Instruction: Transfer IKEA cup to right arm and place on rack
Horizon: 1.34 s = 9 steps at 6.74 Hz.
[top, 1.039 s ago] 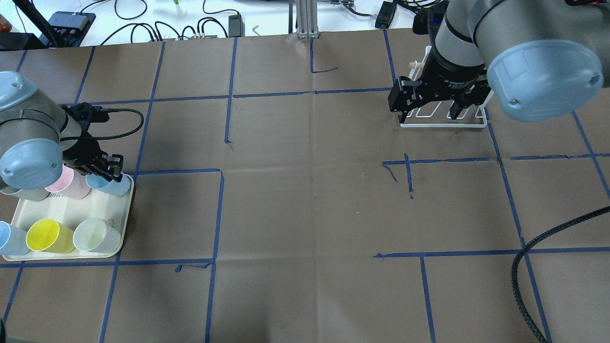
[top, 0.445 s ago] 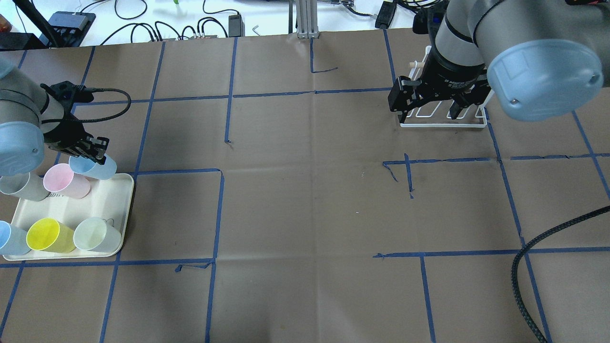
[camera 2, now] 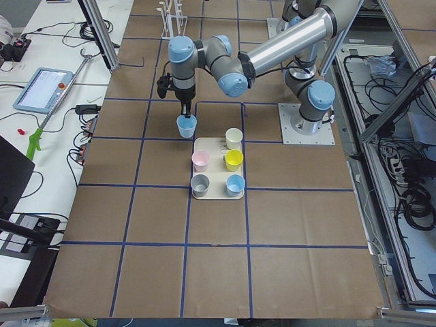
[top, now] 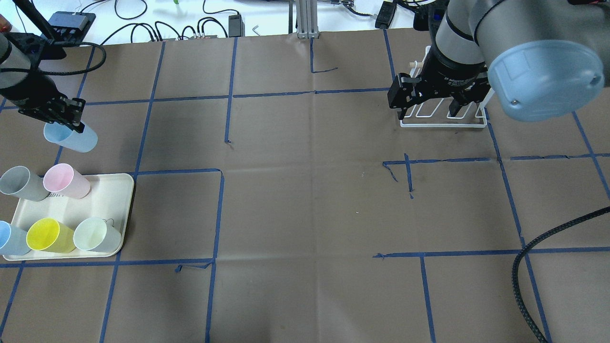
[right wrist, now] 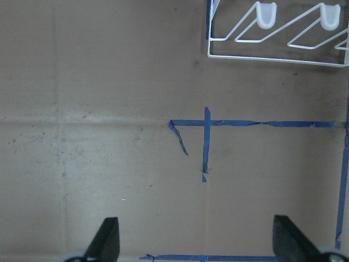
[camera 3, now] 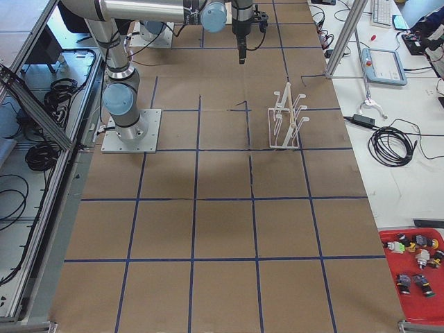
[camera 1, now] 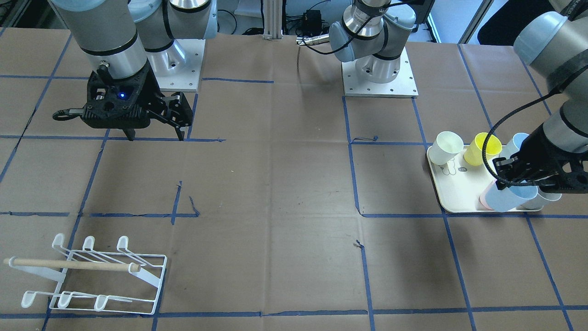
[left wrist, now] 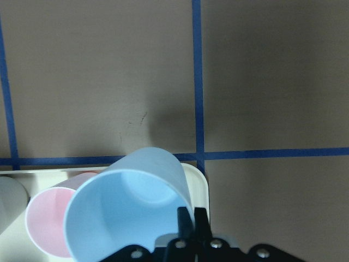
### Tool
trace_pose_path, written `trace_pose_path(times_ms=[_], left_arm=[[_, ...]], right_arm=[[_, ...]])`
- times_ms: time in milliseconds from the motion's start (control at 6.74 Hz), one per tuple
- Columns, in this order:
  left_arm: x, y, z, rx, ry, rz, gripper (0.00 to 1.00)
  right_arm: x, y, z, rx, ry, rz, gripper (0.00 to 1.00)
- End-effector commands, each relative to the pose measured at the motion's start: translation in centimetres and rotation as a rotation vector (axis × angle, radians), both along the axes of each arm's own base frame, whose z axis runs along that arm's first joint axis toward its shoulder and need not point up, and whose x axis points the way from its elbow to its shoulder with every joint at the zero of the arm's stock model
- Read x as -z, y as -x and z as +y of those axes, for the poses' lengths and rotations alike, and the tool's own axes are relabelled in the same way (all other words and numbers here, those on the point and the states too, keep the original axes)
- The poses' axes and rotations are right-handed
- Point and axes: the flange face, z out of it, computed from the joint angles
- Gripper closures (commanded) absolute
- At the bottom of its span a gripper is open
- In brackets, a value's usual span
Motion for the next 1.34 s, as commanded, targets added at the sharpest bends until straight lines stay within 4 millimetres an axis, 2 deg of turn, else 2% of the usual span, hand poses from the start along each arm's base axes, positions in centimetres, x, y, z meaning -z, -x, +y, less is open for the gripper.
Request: trace_pose_path(times_ms=[0, 148, 297, 445, 742, 891, 1039, 1188], left_arm=[[-2.5, 1.7, -2.4, 0.012, -0.005, 0.006, 1.00], [-2.8, 3.8, -2.9, 0.055, 0.022, 0.019, 1.00], [-3.7, 6.6, -3.9, 0.101, 0.135, 0.055, 1.00], [-4.2, 8.6, -5.2, 0.160, 0.283, 0.136, 1.00], [-5.4, 10.9, -5.8, 0.246, 0.440, 0.290, 1.00], [-5.9, 11.9, -5.9, 0.307, 0.543, 0.348, 1.00], [-5.9, 14.7, -5.8, 0.395, 0.673, 0.340, 1.00], [-4.5, 18.2, -5.3, 0.489, 0.802, 0.328, 1.00]], right_arm=[[-0.2, -0.8, -0.8, 0.013, 0.048, -0.081, 0.00], [-0.5, -0.9, -1.1, 0.033, 0.084, -0.094, 0.00], [0.1, -1.0, -1.2, 0.091, 0.113, -0.111, 0.00], [1.7, -1.4, -0.8, 0.153, 0.150, -0.158, 0.00], [3.6, -1.6, -0.4, 0.184, 0.224, -0.201, 0.00], [3.4, -2.8, -0.8, 0.271, 0.292, -0.350, 0.00], [2.8, -3.3, -0.9, 0.340, 0.318, -0.447, 0.00], [2.1, -3.8, -0.8, 0.390, 0.363, -0.534, 0.00]])
